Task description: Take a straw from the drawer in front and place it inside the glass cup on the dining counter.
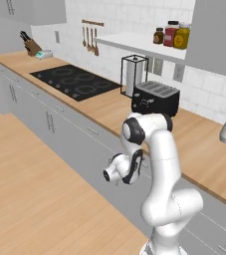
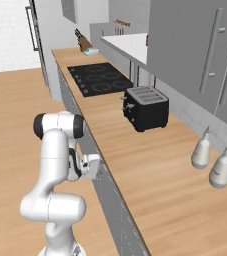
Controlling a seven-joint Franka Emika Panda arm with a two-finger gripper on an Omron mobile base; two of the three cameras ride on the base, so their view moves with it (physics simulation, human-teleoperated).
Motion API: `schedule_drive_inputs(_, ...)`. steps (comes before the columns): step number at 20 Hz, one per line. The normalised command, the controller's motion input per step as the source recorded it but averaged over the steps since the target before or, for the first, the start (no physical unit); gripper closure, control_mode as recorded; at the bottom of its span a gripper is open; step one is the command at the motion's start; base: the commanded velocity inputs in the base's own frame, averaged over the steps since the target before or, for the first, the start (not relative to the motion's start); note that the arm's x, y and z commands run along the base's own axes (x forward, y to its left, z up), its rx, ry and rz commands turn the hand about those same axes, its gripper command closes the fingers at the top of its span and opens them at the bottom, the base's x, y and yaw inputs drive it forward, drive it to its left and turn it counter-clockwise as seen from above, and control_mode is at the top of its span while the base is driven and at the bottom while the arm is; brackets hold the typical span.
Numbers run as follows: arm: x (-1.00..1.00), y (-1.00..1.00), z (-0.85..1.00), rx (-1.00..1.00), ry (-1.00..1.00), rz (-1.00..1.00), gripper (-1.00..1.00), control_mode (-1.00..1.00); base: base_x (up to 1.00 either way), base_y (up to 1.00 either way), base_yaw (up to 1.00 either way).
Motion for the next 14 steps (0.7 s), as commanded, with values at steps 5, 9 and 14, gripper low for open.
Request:
schedule_drive_inputs(5,0.0,-0.22,0.0,0.0,-0.01,0.0,-1.0,-1.0,0.0,0.0,0.0)
schedule_drive_inputs(9,0.05,-0.15,0.0,0.0,0.0,0.0,1.0,-1.0,0.0,0.0,0.0)
schedule_drive_inputs(14,0.05,-0.04,0.0,0.0,0.0,0.0,1.0,-1.0,0.0,0.0,0.0)
